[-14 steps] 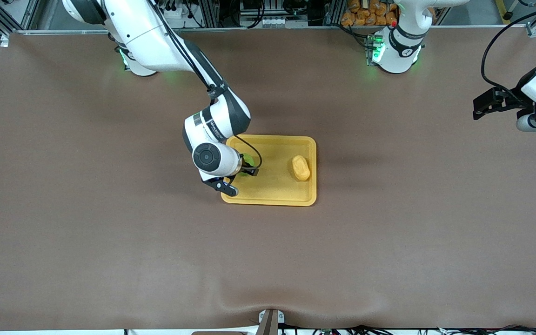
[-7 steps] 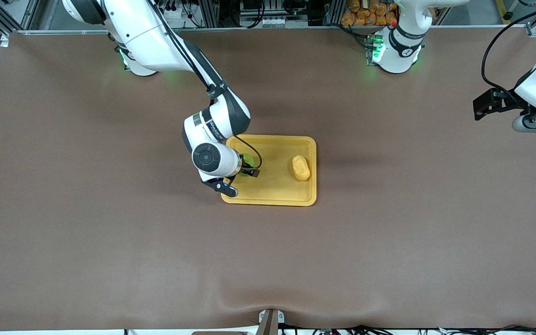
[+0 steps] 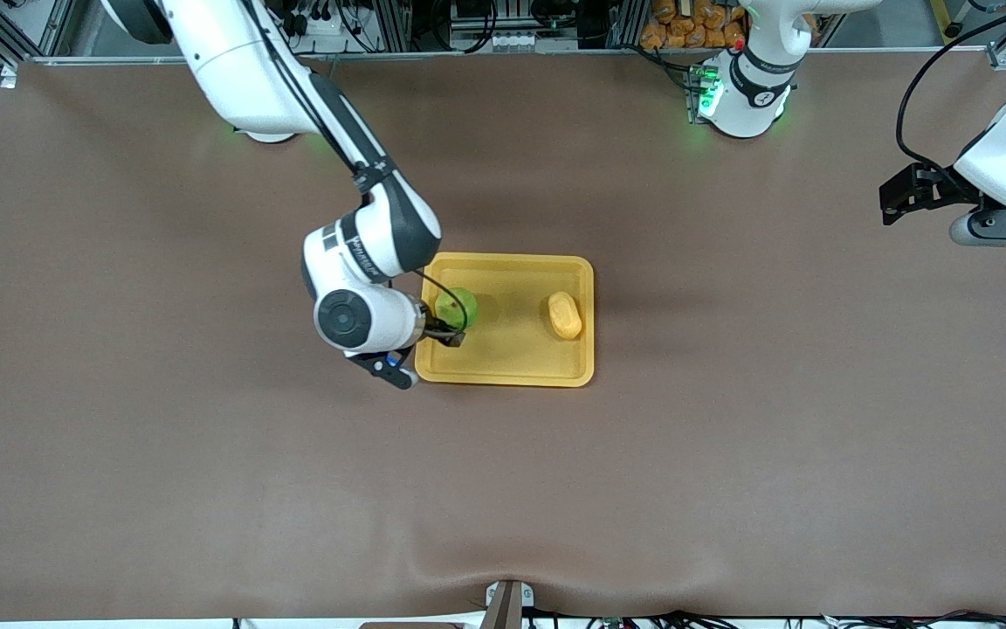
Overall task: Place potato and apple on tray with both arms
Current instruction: 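Open the right gripper to release the apple onto the tray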
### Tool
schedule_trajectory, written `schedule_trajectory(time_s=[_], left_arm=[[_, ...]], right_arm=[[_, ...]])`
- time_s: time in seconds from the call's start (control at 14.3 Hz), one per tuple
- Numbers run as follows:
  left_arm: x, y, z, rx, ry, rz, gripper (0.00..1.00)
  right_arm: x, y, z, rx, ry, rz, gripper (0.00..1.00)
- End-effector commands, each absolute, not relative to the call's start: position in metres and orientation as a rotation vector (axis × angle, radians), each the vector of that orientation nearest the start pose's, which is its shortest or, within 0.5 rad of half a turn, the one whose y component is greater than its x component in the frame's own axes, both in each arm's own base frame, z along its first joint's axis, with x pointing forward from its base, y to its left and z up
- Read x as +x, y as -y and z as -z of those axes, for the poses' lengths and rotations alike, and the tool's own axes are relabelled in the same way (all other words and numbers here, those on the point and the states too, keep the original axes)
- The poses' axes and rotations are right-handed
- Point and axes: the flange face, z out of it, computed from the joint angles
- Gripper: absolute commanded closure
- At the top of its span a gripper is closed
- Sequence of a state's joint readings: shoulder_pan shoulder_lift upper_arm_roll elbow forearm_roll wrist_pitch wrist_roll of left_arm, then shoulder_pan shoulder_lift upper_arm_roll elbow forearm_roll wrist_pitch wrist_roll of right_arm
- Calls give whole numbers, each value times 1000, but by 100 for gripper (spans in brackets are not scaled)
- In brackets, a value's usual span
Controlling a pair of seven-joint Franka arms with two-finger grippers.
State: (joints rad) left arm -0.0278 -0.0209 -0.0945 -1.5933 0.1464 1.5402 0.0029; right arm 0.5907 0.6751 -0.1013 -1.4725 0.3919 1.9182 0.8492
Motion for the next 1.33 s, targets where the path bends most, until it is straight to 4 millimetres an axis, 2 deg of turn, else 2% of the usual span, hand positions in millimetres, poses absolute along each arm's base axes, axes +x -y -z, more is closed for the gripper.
schedule_trajectory(time_s=[0.0,0.35,0.63,0.91,0.98,1.05,1.19,1.26], left_arm=[[544,50,-630,-2962,-210,-37,0],[544,50,-630,-2961,-210,-37,0],[544,50,-630,-2961,-210,-37,0],[543,50,-629,-2961,-212,-44,0],[543,51,-630,-2960,-214,-46,0],[543,52,-630,-2960,-216,-45,0],[542,52,-630,-2960,-214,-45,0],[543,51,-629,-2962,-209,-48,0]], right_arm=[[612,-345,-305,-2876,-777,-559,0],[649,-303,-347,-2815,-841,-493,0],[669,-254,-377,-2818,-901,-506,0],[676,-225,-400,-2916,-919,-440,0],[680,-204,-422,-2904,-942,-389,0],[682,-191,-438,-2881,-958,-364,0],[677,-178,-466,-2865,-966,-338,0],[675,-169,-472,-2875,-978,-346,0]])
